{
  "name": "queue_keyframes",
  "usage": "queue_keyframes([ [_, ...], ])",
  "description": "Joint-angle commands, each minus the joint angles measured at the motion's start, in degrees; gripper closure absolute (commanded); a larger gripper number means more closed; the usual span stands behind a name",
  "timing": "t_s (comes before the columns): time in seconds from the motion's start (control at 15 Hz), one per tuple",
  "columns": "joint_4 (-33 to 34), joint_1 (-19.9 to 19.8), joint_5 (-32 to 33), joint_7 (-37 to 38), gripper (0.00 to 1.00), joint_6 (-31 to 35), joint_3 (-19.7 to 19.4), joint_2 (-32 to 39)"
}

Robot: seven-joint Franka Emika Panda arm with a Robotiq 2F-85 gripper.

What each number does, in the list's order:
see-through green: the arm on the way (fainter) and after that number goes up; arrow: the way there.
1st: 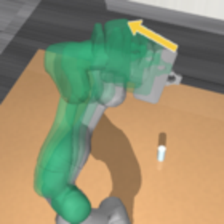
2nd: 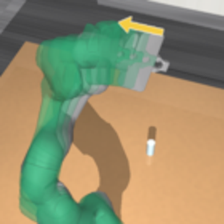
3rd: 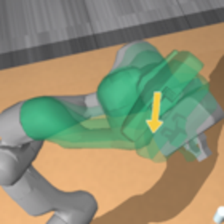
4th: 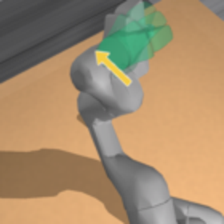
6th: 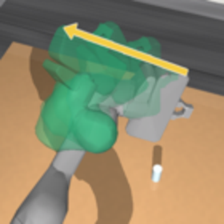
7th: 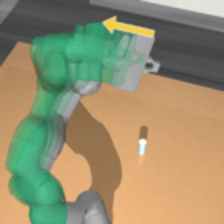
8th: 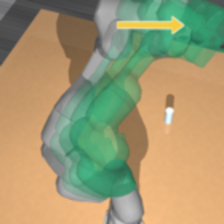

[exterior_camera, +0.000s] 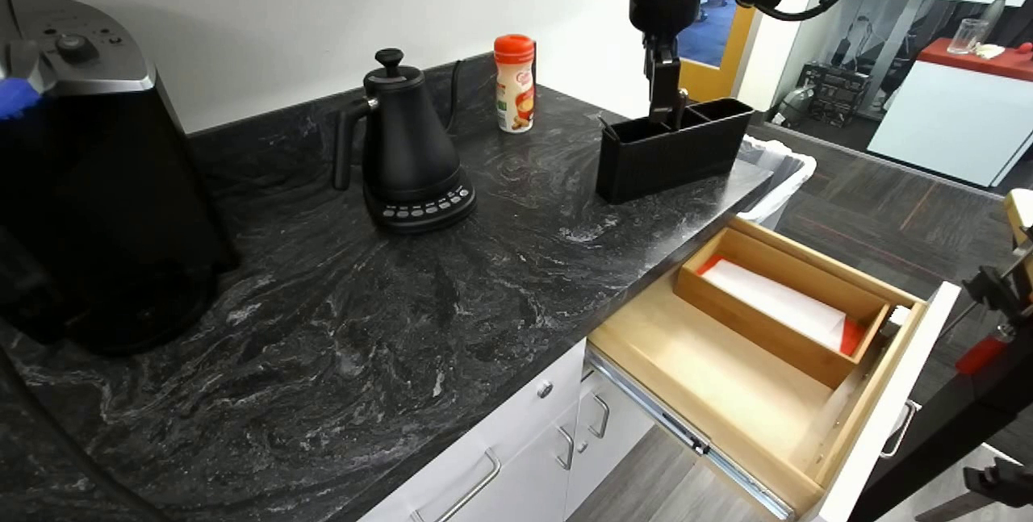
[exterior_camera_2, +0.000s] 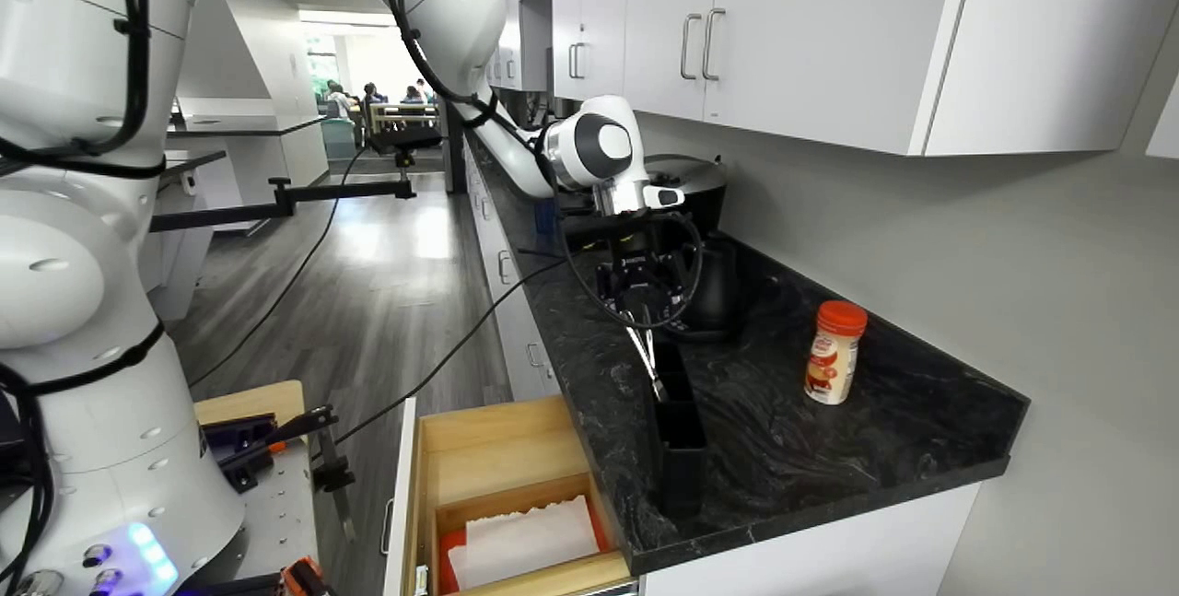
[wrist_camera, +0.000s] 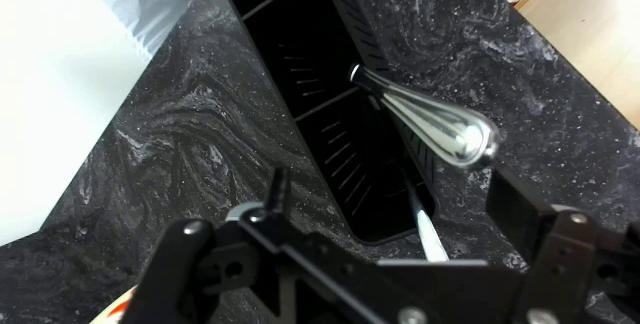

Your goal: Take the butter knife out of the cutlery holder and put it in the open drawer on the right

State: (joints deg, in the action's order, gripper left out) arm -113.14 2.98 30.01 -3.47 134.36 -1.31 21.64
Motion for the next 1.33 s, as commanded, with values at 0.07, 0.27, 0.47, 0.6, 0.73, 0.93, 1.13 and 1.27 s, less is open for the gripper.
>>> queue_keyframes([
  [0.07, -0.07, 1.84, 2.44, 5.68, 0.0, -0.46, -1.94, -0.05],
  [0.27, -0.98, 2.17, 1.87, 8.98, 0.0, -1.46, -2.48, -0.91],
  [0.47, -2.04, 2.34, 1.44, 11.91, 0.0, -1.72, -2.69, -1.16],
  [0.6, -2.63, 2.62, 1.42, 13.71, 0.0, -1.85, -2.65, -1.1],
  [0.73, -3.12, 3.09, 1.68, 15.52, 0.0, -1.94, -2.66, -1.18],
  [0.93, -3.84, 4.17, 2.43, 18.18, 0.0, -2.32, -2.83, -1.62],
  [1.13, -4.35, 5.51, 3.87, 20.94, 0.0, -3.04, -3.13, -2.49],
  [1.27, -4.49, 6.05, 5.28, 22.55, 0.0, -3.71, -3.24, -2.95],
])
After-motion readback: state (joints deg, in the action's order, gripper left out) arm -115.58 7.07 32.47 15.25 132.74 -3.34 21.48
